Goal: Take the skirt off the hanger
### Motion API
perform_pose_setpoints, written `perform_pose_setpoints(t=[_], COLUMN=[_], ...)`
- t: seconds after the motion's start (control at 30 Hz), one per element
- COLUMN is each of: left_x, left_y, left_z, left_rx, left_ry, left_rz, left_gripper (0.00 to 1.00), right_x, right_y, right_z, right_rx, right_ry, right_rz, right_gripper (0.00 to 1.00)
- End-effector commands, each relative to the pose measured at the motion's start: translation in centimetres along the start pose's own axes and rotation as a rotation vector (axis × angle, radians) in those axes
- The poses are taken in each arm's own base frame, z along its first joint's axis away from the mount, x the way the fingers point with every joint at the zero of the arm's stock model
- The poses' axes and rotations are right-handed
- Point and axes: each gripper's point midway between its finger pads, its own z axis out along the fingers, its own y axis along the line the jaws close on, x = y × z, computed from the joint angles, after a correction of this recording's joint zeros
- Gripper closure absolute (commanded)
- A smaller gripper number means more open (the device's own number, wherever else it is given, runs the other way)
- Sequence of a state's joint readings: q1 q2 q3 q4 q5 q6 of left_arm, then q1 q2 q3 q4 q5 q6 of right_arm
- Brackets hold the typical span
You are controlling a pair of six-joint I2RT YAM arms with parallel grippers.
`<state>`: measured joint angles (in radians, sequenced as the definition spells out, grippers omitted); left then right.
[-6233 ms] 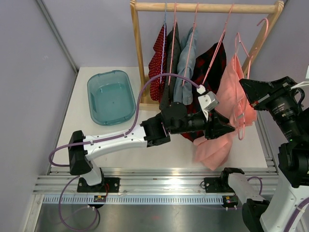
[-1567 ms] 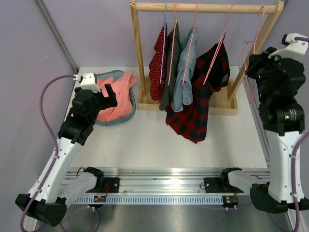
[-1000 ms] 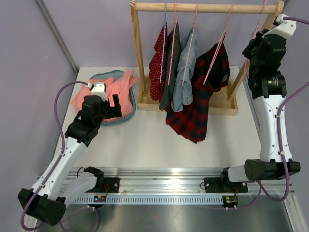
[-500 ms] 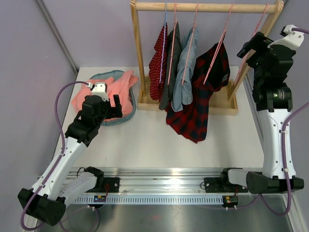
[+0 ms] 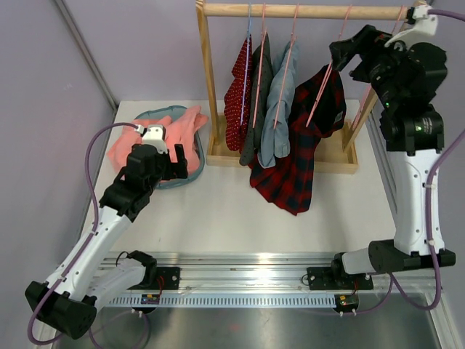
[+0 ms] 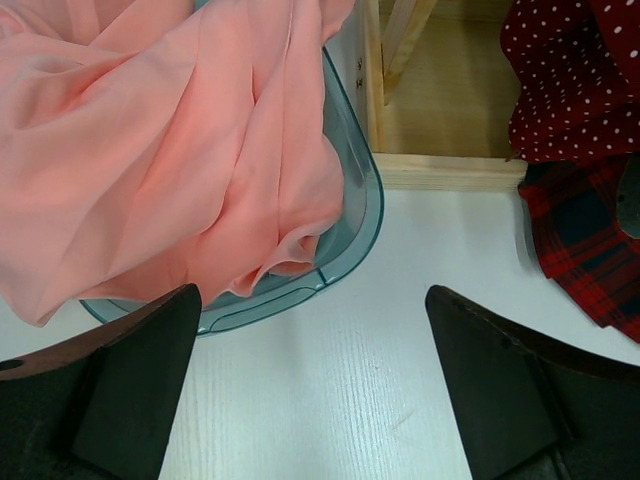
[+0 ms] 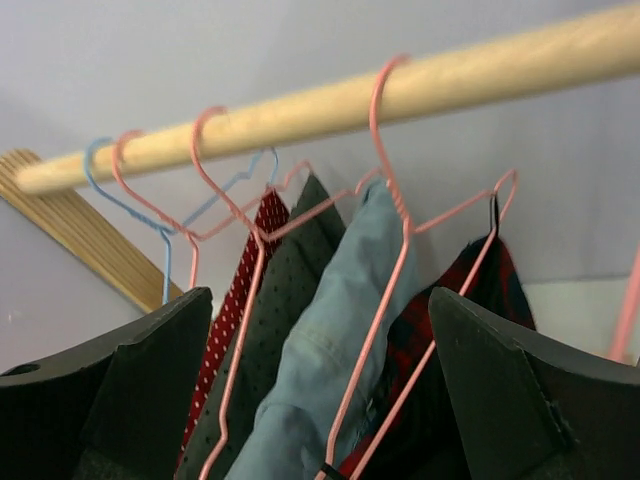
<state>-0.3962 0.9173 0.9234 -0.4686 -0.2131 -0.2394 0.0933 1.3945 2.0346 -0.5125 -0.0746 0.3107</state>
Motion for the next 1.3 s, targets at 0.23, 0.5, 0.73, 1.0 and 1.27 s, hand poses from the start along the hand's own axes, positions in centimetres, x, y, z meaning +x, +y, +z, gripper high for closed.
perform_pose_setpoints(t=[0.23, 0.5, 0.73, 1.0, 1.27], left_x=[-2.1, -2.1, -2.3, -11.2, -16.9], left_y=[-0.8, -1.0, -1.0, -6.2, -23.1], left_z=[-0.5, -0.6, -0.6, -4.7, -11.0], left_rx=[0.015, 0.019, 0.019, 0.122, 0.6], left_ry=[-0.072, -0.072, -0.076, -0.226, -0.333], left_rz=[-0.019, -0.015, 0.003, 0.106, 0.244], left_gripper=[0.01, 0.01, 0.01, 0.01, 0.01], right_x=[8.8, 11.7, 9.8, 3.6, 1.6], right_y=[-1.4, -1.7, -1.4, 1.2, 2.9], right_z=[3.8, 5.1, 4.8, 1.9, -4.0], right_rx=[0.057, 0.063, 0.066, 0.005, -0.052], right_ry=[0.231, 0.276, 0.245, 0.132, 0.086], right_rz=[0.028, 0.061, 0.043, 0.044, 0.1], right_gripper=[0.09, 0.69, 1.0, 1.0, 1.0])
